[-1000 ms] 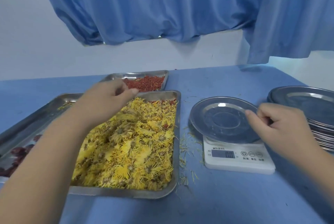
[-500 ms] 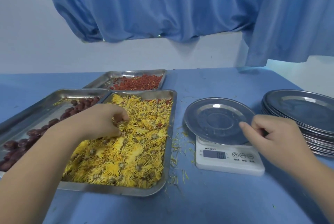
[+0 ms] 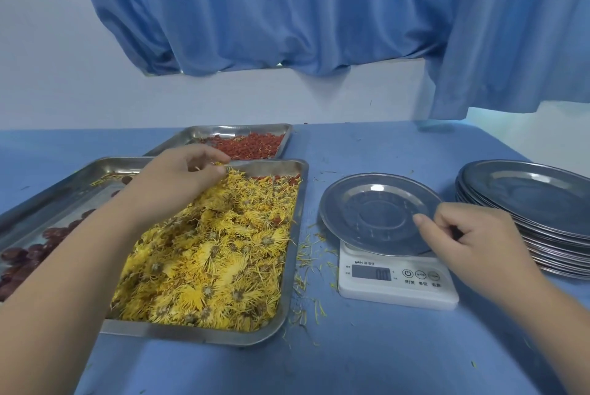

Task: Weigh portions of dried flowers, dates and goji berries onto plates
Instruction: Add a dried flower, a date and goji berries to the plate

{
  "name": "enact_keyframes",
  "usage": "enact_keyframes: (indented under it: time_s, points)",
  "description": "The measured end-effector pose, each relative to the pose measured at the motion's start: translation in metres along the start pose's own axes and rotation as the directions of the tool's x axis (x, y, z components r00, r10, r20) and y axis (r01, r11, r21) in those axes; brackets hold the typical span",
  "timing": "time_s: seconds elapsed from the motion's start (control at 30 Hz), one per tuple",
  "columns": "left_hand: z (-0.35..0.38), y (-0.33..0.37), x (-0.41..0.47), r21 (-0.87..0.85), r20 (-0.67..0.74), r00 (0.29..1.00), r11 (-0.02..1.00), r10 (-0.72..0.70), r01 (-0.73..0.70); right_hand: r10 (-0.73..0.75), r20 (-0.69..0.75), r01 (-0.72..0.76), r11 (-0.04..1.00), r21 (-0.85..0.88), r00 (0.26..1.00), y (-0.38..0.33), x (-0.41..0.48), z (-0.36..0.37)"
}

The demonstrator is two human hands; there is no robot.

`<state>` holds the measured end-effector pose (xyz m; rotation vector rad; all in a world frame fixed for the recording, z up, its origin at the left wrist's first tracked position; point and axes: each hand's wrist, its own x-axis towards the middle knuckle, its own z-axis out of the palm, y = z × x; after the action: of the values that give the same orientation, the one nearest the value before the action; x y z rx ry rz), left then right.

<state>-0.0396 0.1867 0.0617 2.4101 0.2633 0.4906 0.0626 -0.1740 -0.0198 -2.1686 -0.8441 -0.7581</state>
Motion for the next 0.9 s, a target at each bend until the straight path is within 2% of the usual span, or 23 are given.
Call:
enact_keyframes:
  time_s: [0.17,0.3,0.47,0.6,0.9]
  points:
    - [0.045,0.044,0.012,-0.13,0.113,0.984,0.984,0.135,-0.12,0.011,-0.015,-0.011,1.0,0.0,1.0,0.002,0.002,0.002]
    - [0.1,0.079,0.033,-0.213,0.185,0.962,0.963,0.203,-0.162,0.019,-0.009,-0.019,1.0,0.024,1.0,0.002,0.001,0.003]
    - [0.149,0.103,0.05,-0.144,0.332,0.916,0.972,0.225,-0.187,0.003,0.013,-0.003,1.0,0.023,1.0,-0.001,0.001,0.003]
    - [0.162,0.101,0.055,0.001,0.437,0.874,0.972,0.212,-0.236,0.0,0.036,-0.001,1.0,0.019,0.999,-0.003,0.001,0.005]
    - [0.124,0.058,0.045,0.142,0.306,0.882,0.899,0.359,-0.415,-0.081,0.036,0.083,0.996,-0.031,0.996,-0.022,-0.002,0.009]
